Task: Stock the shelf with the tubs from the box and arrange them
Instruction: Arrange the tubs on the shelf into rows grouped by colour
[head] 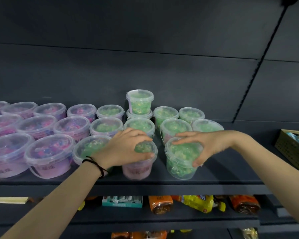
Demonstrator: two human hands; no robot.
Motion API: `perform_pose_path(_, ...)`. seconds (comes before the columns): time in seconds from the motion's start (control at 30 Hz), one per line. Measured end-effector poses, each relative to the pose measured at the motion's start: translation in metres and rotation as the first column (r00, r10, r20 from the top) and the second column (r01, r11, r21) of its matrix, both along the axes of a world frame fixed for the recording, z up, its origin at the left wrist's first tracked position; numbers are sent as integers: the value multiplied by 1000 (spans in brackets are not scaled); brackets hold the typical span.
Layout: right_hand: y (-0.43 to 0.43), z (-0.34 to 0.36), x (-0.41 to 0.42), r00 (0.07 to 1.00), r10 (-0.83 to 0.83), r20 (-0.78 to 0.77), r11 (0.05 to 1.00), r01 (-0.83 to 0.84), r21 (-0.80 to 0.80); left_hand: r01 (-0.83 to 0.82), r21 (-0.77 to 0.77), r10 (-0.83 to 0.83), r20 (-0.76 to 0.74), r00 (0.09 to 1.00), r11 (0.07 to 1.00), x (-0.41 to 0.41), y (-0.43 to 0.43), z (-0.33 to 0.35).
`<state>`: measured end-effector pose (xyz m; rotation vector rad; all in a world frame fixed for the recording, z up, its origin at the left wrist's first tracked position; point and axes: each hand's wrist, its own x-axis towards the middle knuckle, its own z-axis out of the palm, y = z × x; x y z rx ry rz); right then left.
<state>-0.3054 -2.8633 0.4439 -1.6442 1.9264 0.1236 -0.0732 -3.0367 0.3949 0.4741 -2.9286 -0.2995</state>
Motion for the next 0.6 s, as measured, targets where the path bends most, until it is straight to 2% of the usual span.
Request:
perform_pose_path(0.1, 9, 0, 4, 994, -4, -111, 998, 11, 57, 5, -31, -3, 58, 998, 1000, 1, 8, 1)
perform_pose_path(0.3, 19, -7, 4, 980, -57, -191, 998, 64, 30, -15, 37, 12, 70, 997, 999, 6, 14, 1)
perform_pose_path(0.43, 28, -15, 4, 975, -131, -177, 980, 100, -170, -20, 66, 17, 53, 998, 998, 7, 15, -4)
perform_pose_path(0.6, 33, -36, 29, 933, -298, -202, 881, 187, -435, -30, 54, 28, 44, 999, 998, 5, 19, -3)
